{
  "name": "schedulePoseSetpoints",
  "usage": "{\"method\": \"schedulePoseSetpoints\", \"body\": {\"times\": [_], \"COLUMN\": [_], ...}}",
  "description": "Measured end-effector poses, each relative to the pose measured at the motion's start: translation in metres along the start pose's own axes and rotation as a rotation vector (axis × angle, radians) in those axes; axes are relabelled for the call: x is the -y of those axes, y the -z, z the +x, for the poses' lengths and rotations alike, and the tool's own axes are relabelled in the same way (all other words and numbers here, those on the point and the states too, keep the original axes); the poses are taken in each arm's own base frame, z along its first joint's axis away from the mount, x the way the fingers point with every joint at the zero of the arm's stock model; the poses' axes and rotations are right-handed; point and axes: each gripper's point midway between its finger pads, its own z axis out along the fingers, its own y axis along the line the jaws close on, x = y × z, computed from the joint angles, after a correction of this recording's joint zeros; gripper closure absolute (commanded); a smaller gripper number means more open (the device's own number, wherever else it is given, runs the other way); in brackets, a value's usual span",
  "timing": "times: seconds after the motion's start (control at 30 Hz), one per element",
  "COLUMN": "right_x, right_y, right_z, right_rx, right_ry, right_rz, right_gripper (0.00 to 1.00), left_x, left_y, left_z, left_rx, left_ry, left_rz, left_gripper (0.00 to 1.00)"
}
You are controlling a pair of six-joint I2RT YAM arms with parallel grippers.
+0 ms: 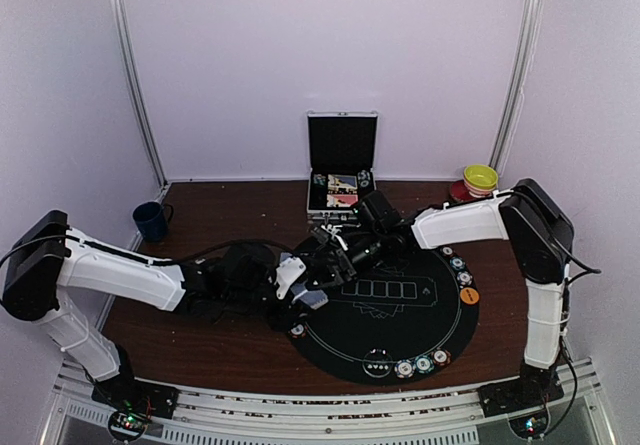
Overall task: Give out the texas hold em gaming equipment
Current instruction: Pick up the poker card from the face-down deck piles.
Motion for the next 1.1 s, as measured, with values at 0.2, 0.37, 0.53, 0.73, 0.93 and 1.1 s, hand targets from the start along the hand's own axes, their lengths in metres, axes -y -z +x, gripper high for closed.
{"method": "schedulePoseSetpoints", "body": {"times": [0.2,0.37,0.53,0.73,0.93,1.1], "right_x": [0.000,-0.001,0.000,0.007,0.009,0.008], "right_y": [-0.007,-0.009,-0.006,0.000,0.003,0.007], "right_z": [0.005,0.006,0.004,0.005,0.006,0.006], "right_rx": [-0.025,-0.043,-0.050,-0.054,-0.065,-0.067], "right_ry": [0.000,0.012,0.038,0.039,0.044,0.047], "right_rz": [-0.010,-0.009,0.008,0.023,0.035,0.039], "right_gripper": [0.41,0.48,0.56,0.63,0.67,0.77], "left_x": [0.001,0.001,0.000,-0.002,-0.002,-0.002], "left_y": [0.000,0.000,0.000,0.000,0.000,0.000], "left_z": [-0.002,-0.001,-0.001,0.003,0.007,0.007], "left_rx": [0.007,0.005,0.004,-0.009,-0.022,-0.022], "left_ry": [-0.001,-0.001,-0.001,0.001,0.001,0.002], "left_rz": [0.003,0.003,0.001,-0.007,-0.009,-0.012], "left_gripper": [0.48,0.48,0.48,0.48,0.48,0.48]}}
